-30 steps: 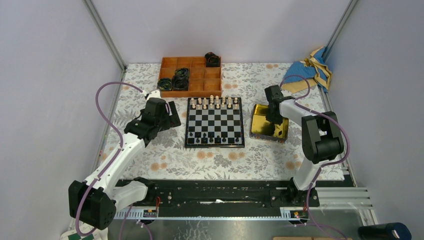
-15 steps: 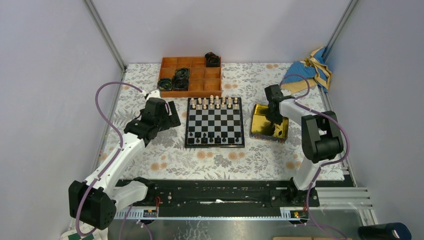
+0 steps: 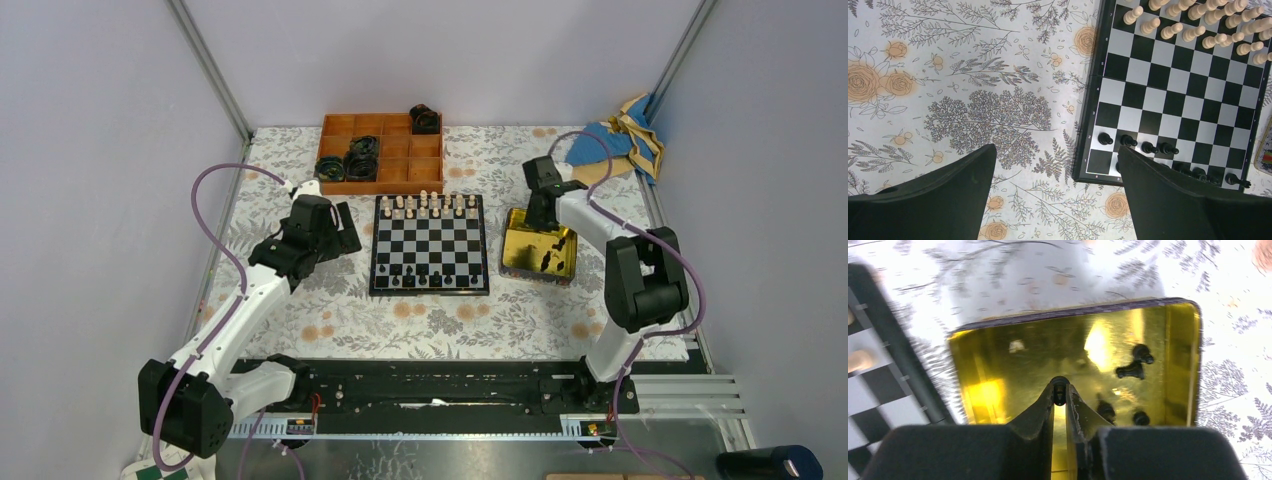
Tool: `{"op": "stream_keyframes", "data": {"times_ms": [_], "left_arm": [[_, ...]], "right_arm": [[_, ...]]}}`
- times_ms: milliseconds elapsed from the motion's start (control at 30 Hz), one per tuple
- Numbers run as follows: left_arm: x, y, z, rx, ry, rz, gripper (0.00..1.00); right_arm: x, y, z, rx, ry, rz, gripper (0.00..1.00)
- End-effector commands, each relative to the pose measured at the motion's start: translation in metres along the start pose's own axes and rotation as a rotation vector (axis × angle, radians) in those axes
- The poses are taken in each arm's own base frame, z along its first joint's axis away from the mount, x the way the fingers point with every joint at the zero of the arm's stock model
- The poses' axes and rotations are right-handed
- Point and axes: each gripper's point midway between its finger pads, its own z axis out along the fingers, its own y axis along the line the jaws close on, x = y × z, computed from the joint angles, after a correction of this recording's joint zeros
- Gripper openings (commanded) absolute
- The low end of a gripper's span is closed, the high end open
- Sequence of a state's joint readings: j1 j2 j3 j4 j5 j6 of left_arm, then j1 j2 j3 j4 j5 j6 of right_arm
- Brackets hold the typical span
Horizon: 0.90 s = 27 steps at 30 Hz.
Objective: Set up the chess pieces on the board
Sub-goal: Pick up the chess piece from the storage box, then place the chess piece on the chessboard.
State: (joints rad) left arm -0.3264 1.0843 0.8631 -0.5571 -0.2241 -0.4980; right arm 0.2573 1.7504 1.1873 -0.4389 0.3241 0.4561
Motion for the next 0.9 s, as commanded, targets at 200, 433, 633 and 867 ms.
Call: {"op": "stream_keyframes", "data": {"times_ms": [200, 433, 633, 867], "left_arm": [[-0.019, -0.010, -0.001, 0.038, -0.057, -0.012, 0.99], [-0.017, -0.010, -0.001, 0.042, -0.058, -0.015, 0.99], [-0.016, -0.008, -0.003, 0.044, -0.062, -0.015, 0.99], [-0.013, -0.005, -0.006, 0.042, -0.065, -0.014, 0.99]], "right_arm": [[-0.007, 0.097, -0.077, -0.207, -0.106, -0.222, 0.00], [0.029, 0.154, -0.097, -0.308, -0.088, -0.341, 0.00], [0.060, 0.187, -0.103, -0.355, -0.059, -0.419, 0.00], [0.087, 0.211, -0.104, -0.384, -0.032, -0.484, 0.00]]}}
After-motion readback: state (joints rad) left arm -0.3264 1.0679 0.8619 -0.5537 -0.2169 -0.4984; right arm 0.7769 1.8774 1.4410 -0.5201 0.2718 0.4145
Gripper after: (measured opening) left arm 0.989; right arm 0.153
